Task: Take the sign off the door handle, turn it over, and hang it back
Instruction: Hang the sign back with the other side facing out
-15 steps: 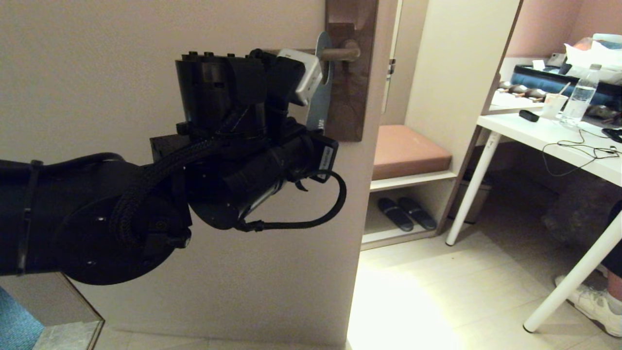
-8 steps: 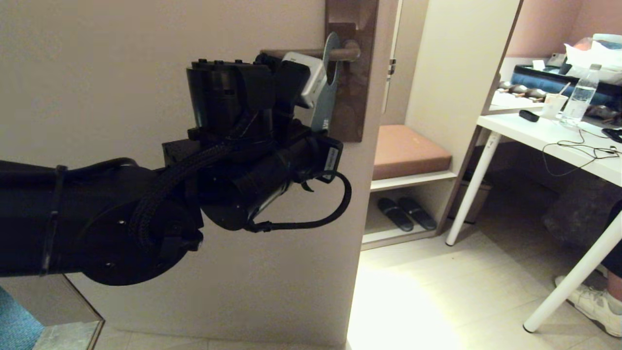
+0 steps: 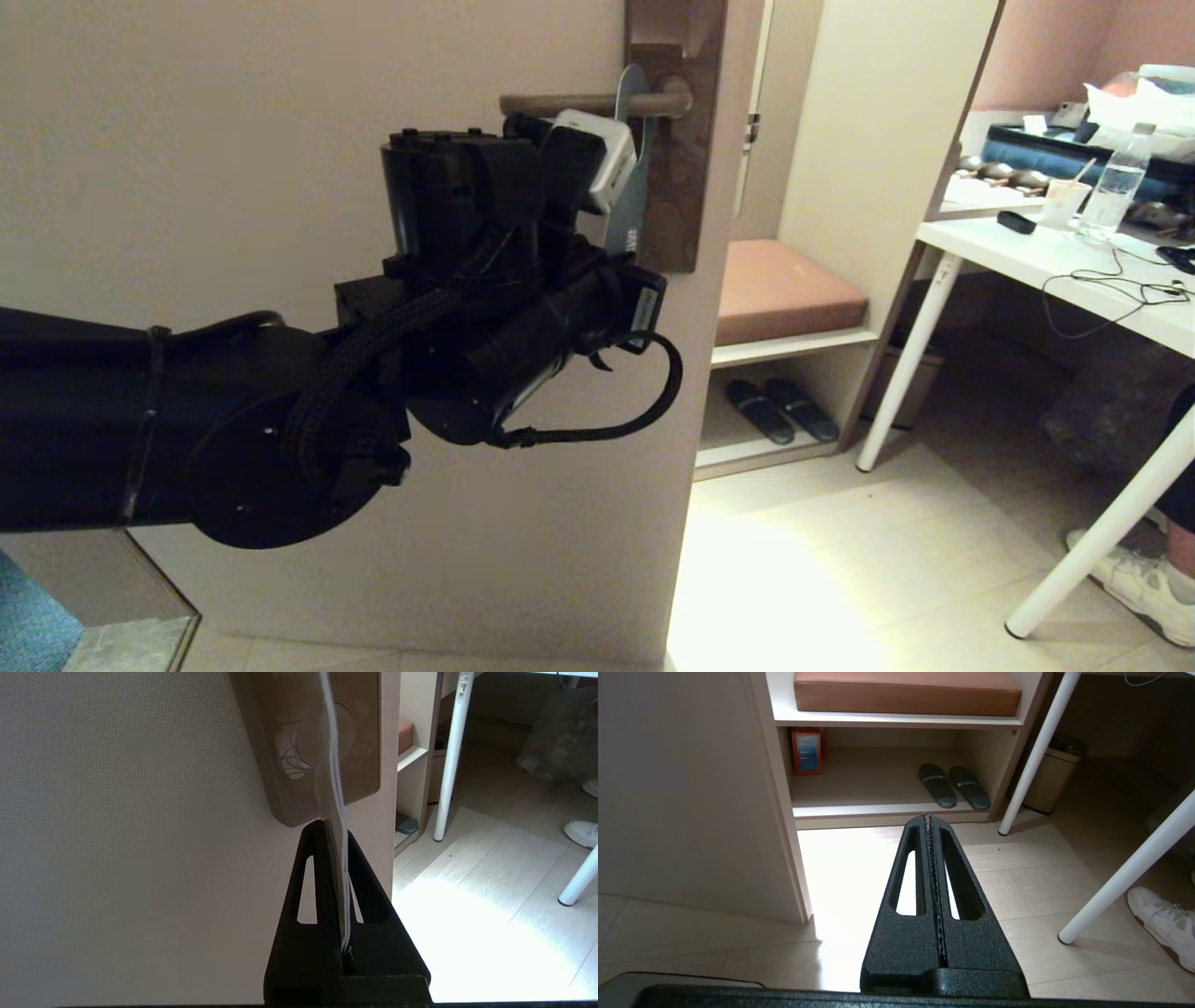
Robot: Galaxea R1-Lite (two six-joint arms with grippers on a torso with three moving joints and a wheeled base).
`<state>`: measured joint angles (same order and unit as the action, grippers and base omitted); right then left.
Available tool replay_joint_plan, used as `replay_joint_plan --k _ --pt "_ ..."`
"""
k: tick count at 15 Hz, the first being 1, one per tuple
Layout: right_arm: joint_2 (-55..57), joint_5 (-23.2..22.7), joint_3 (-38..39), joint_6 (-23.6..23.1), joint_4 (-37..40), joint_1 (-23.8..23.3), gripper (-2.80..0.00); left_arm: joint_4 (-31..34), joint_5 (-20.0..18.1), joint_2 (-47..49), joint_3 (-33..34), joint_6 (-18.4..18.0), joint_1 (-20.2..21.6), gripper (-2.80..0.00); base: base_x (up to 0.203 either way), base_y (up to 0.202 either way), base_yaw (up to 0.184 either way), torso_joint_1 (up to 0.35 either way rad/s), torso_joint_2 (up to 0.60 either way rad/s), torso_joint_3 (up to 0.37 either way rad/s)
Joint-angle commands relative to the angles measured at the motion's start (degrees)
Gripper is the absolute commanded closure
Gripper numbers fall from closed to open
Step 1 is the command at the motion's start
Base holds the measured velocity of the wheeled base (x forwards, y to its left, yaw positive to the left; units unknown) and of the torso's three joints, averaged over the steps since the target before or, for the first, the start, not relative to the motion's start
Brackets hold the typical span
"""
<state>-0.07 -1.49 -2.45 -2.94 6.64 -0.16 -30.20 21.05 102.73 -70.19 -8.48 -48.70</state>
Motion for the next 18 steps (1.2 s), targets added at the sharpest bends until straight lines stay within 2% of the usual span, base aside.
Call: replay_joint_plan --k 1,8,9,18 --pt "0.1 0.0 0.0 -0.1 0.0 0.0 0.00 0.0 0.1 0.5 0.1 0.0 0.0 0.00 0.000 0.000 0.000 0.000 0.00 0.000" --pt "0.1 0.0 0.0 -0.1 0.0 0.0 0.00 -0.1 0.2 1.8 0.1 0.7 -1.8 0.00 0.000 0.000 0.000 0.000 0.00 0.000" --pt "0.1 0.0 0.0 -0.1 0.0 0.0 0.00 -0.2 0.2 1.7 0.1 1.0 -1.8 -2.80 0.000 0.000 0.000 0.000 0.00 0.000" --pt "0.1 0.0 0.0 -0.1 0.0 0.0 0.00 -0.2 0.7 0.9 0.2 1.3 -1.8 -2.80 0.000 0.000 0.000 0.000 0.00 0.000"
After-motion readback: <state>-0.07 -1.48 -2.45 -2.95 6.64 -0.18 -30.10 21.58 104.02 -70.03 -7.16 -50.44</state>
